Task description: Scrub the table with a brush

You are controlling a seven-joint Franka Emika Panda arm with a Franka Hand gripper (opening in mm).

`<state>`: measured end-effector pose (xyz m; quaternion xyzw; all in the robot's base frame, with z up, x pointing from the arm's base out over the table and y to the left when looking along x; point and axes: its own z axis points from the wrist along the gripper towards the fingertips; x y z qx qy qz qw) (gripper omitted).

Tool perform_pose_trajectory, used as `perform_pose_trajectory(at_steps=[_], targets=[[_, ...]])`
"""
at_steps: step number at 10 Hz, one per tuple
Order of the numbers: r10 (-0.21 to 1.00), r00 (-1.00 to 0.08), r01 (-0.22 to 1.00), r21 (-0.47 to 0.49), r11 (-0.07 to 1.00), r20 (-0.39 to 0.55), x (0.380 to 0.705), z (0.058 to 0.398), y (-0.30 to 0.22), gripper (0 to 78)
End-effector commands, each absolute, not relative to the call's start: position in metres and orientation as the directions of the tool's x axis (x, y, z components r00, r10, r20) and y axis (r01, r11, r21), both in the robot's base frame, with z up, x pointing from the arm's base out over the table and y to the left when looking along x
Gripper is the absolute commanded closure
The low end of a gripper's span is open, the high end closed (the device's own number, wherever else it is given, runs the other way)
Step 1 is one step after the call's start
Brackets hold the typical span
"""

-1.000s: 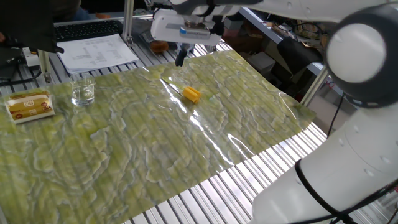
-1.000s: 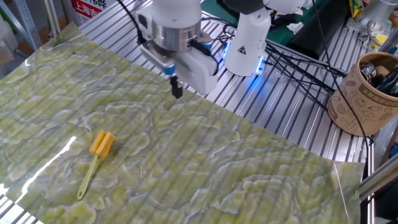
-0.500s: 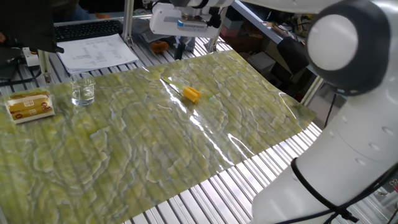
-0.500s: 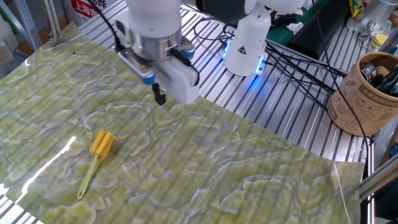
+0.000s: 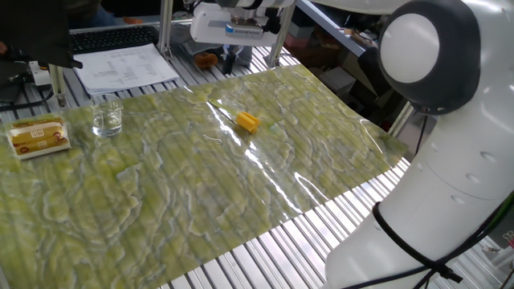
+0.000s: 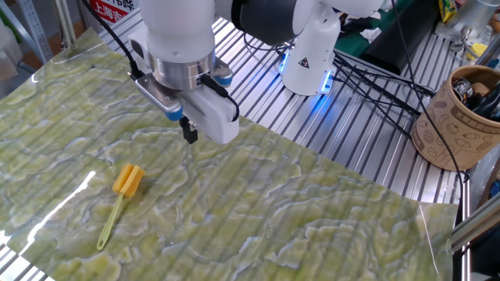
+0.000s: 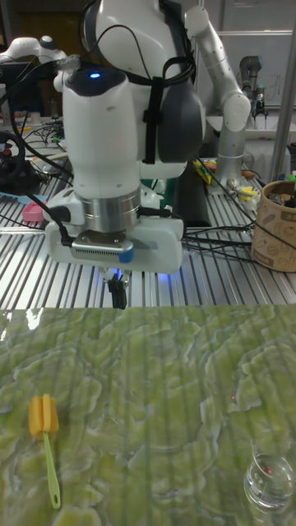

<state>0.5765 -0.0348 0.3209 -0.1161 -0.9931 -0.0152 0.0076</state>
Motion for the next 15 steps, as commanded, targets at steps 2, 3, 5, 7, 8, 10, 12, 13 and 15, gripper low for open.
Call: perform_pose_trajectory(at_steps=[2,3,5,7,8,10,12,13,15], targets=[[0.387,-0.921,0.388,0.01,0.921,0.051,0.577,0.322,-0.035,77.6],[0.421,-0.906,0.422,0.007,0.907,0.054,0.577,0.322,-0.035,77.6],[0.445,-0.894,0.446,0.002,0.895,0.047,0.577,0.322,-0.035,77.6],[0.388,-0.921,0.388,0.002,0.922,0.046,0.577,0.322,-0.035,77.6],[0.365,-0.93,0.366,-0.001,0.931,0.052,0.577,0.322,-0.035,77.6],[0.333,-0.941,0.334,0.001,0.943,0.057,0.586,0.317,-0.04,77.6],[0.308,-0.95,0.309,0.001,0.951,0.052,0.598,0.31,-0.047,77.6],[0.302,-0.952,0.303,0.001,0.953,0.053,0.604,0.305,-0.052,77.6],[0.287,-0.957,0.287,0.004,0.958,0.051,0.615,0.296,-0.061,77.6]])
